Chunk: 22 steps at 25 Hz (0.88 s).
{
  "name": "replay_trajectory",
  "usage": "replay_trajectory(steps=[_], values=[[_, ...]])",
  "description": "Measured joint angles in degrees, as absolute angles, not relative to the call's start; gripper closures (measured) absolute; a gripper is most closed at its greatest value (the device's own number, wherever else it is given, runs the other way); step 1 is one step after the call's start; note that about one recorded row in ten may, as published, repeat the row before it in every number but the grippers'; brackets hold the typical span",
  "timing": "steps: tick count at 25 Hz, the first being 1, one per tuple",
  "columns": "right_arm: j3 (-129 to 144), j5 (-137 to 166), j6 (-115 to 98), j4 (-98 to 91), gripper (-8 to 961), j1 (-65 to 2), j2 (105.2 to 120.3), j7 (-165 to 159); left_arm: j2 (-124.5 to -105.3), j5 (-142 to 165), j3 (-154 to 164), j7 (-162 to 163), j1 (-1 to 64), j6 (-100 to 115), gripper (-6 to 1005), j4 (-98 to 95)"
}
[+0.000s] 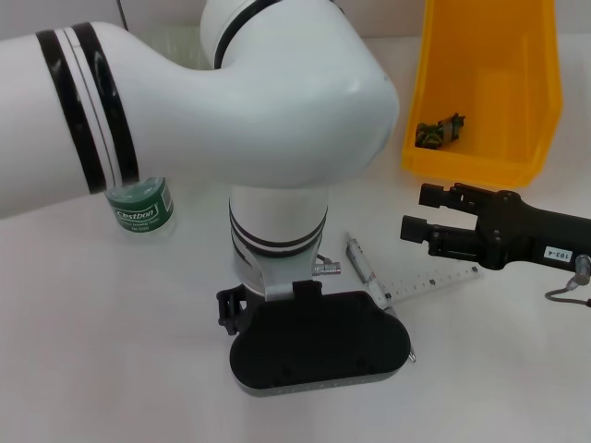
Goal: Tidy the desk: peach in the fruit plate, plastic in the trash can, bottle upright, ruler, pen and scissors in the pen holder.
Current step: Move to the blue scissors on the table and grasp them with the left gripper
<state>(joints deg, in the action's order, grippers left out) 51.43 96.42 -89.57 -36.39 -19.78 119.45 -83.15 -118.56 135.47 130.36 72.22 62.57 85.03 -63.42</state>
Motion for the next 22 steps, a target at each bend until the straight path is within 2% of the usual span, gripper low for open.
replay_trajectory(steps=[22], values=[[51.41, 96.76, -89.91, -36.30, 160, -19.77, 119.53, -83.64, -118.66, 134.90, 131.37, 72.07, 62.42, 83.41, 531, -62.04]])
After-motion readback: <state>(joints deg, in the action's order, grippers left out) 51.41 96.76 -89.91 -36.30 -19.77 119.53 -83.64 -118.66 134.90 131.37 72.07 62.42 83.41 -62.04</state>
